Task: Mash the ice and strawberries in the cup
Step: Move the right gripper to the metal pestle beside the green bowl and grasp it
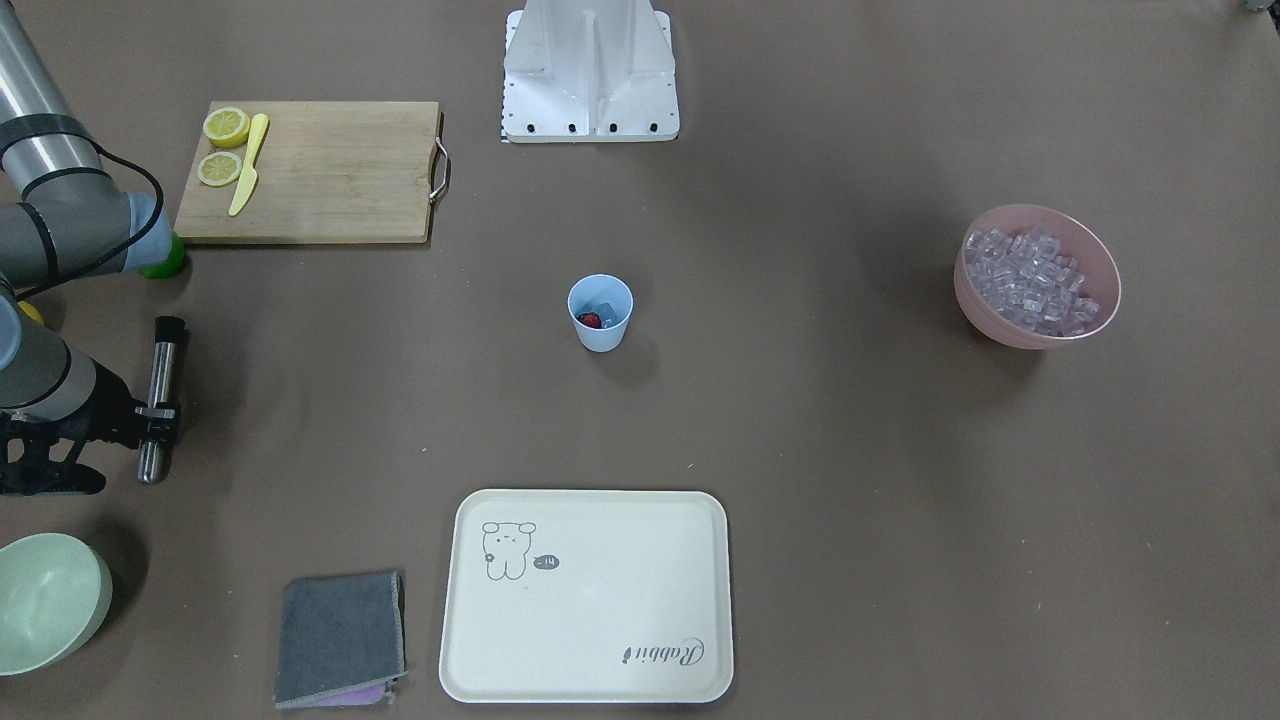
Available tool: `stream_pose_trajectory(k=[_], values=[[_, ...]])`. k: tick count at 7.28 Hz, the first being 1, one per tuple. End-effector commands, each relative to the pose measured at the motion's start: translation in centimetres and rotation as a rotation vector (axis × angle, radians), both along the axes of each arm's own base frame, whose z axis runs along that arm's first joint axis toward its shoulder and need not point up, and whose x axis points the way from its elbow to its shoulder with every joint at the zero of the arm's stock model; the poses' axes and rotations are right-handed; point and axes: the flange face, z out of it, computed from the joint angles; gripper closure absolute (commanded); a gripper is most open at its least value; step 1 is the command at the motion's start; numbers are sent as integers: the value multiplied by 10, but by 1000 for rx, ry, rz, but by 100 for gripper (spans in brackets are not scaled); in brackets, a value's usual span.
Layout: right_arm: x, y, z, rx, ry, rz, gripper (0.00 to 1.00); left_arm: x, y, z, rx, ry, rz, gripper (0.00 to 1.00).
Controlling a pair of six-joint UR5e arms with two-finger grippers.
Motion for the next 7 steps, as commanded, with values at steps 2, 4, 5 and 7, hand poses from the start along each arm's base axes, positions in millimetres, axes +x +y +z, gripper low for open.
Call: stream_pose_trajectory(k=[2, 4, 5, 7], values=[[6, -4, -14, 26, -15, 10, 100, 2, -1, -1, 1, 0, 4, 3], [15, -3, -48, 114, -1, 46, 100, 2, -2, -3, 4, 0, 4, 3], [29, -4, -75, 151, -24, 80, 100, 2, -6, -9, 13, 1, 4, 3], [51, 8, -147, 315, -45, 139, 100, 3, -1, -15, 23, 10, 6, 3]])
